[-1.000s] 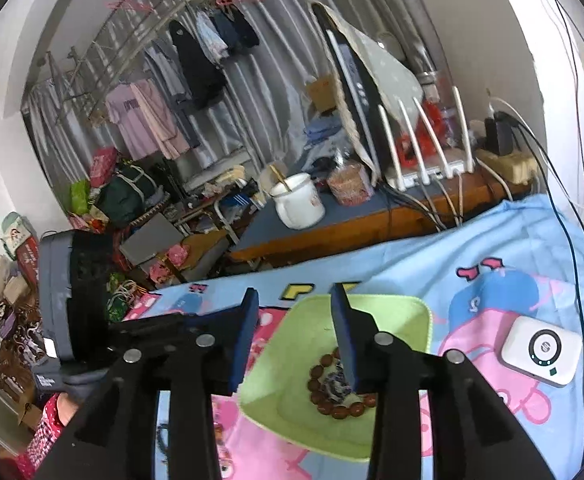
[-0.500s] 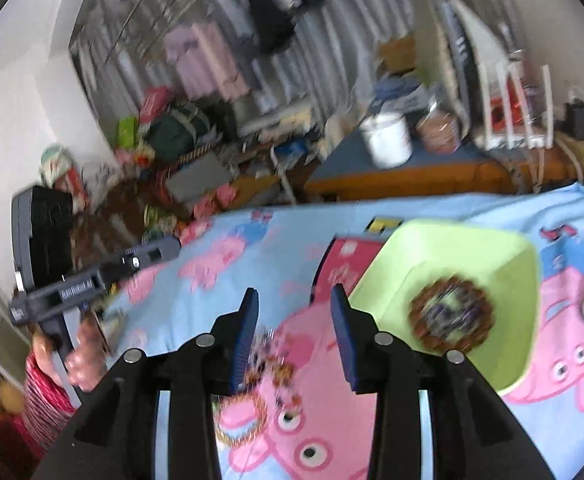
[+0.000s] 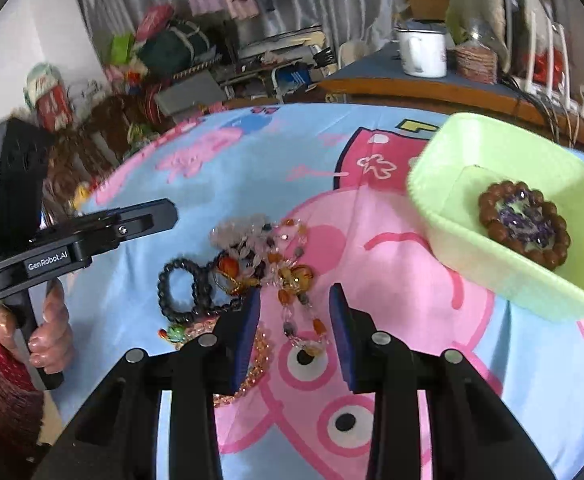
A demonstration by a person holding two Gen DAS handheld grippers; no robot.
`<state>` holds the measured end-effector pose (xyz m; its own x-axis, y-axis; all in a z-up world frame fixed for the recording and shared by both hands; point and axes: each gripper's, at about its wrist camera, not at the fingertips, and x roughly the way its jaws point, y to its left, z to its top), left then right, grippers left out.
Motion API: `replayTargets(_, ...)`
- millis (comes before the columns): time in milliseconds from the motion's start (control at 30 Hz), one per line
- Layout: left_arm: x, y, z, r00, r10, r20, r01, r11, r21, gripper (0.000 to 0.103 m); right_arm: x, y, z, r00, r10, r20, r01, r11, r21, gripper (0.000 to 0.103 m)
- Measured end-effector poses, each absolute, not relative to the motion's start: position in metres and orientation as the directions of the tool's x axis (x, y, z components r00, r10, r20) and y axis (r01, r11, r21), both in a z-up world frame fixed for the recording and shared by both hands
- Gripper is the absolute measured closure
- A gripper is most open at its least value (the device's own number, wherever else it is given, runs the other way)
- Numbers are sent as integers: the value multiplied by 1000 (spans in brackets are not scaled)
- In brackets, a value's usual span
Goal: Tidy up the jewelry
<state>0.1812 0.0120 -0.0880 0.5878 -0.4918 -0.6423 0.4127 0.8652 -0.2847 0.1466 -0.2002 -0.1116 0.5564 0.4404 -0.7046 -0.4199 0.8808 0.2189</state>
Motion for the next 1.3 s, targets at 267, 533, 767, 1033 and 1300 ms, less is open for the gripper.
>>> replayTargets(267,179,-14,-94,577,-481,-660,462,859,-222,92,148,-190,-129,593,299,-748,-403,914,46,103)
replayTargets(533,176,-45,-92,585,-481,-653,507,845,-168,59,128,-260,-110,667,291,-686,-259,954,153,103)
replayTargets(767,173,-88,-97,547,-493,-677,572,810,-128,59,99,-327,-104,726,214,-654,-98,973,210,103)
replayTargets(1033,168,-123,-100,520,-489,-700,621,779,-83,58,77,-382,-104,744,212,-633,-9,952,307,103)
replayTargets(1300,154,-147,-105,519,-463,-718,678,735,16,38,72,-394,-126,698,338,-631,-45,900,433,103)
